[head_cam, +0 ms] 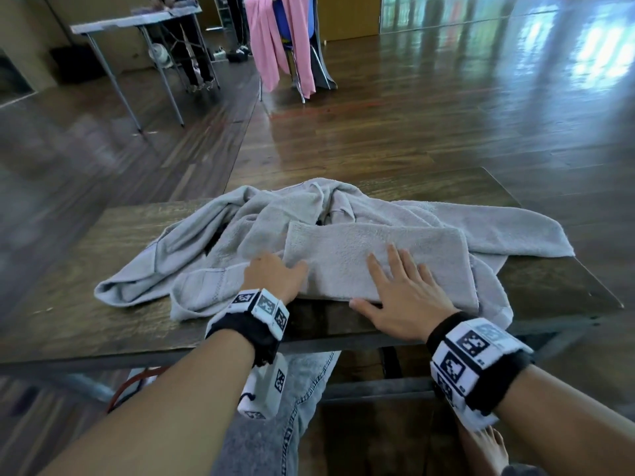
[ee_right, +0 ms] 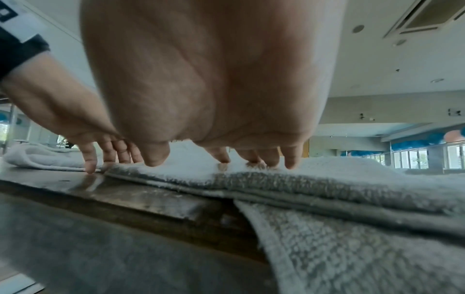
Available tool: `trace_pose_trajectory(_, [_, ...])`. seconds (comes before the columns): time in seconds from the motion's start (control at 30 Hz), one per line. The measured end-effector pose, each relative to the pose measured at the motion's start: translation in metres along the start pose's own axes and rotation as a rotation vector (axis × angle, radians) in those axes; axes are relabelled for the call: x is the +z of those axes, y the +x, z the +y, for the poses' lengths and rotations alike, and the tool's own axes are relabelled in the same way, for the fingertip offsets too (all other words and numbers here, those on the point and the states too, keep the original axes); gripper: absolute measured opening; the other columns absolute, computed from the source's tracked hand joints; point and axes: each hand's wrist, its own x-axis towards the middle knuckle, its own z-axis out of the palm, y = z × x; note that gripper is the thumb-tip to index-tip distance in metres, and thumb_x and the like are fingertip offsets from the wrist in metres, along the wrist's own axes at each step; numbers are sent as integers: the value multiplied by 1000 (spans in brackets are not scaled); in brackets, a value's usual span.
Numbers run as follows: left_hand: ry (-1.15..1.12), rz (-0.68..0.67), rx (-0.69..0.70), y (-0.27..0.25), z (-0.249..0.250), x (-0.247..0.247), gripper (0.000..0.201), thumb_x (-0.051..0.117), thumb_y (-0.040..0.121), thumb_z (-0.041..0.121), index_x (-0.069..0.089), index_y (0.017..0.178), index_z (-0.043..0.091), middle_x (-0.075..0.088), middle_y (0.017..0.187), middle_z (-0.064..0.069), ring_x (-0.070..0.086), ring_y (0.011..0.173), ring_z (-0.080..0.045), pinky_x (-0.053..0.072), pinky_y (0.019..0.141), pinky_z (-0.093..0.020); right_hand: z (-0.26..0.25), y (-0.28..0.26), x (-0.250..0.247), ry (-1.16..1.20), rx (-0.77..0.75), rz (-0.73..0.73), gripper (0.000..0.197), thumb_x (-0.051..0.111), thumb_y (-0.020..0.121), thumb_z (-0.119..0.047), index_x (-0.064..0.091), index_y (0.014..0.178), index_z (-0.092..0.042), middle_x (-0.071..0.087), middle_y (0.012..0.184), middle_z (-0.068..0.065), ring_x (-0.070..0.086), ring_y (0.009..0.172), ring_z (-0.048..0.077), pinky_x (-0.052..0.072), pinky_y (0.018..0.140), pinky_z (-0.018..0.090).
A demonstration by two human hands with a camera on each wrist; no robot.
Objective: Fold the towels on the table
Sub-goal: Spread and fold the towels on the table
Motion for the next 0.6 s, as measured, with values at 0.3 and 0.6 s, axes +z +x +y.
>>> trace_pose_trajectory(0.3, [-2, -223, -108, -3, 35, -13, 29, 74, 80, 24, 66, 99, 4, 69, 107, -14, 62, 86, -27, 44, 58, -27, 13, -2, -15, 40, -28, 4, 83, 29, 97, -71, 4, 161, -25, -9, 169, 12, -3, 156, 30, 8, 125, 49])
trace_pose_trajectory(0.6, [-249, -28, 409, -36, 135, -42, 7, 68, 81, 15, 62, 81, 16, 61, 78, 3, 58, 72, -16, 42, 56, -13, 39, -4, -53, 850, 92, 311, 52, 34, 101, -61, 60, 110, -16, 70, 116, 9, 65, 94, 25, 53, 81, 43])
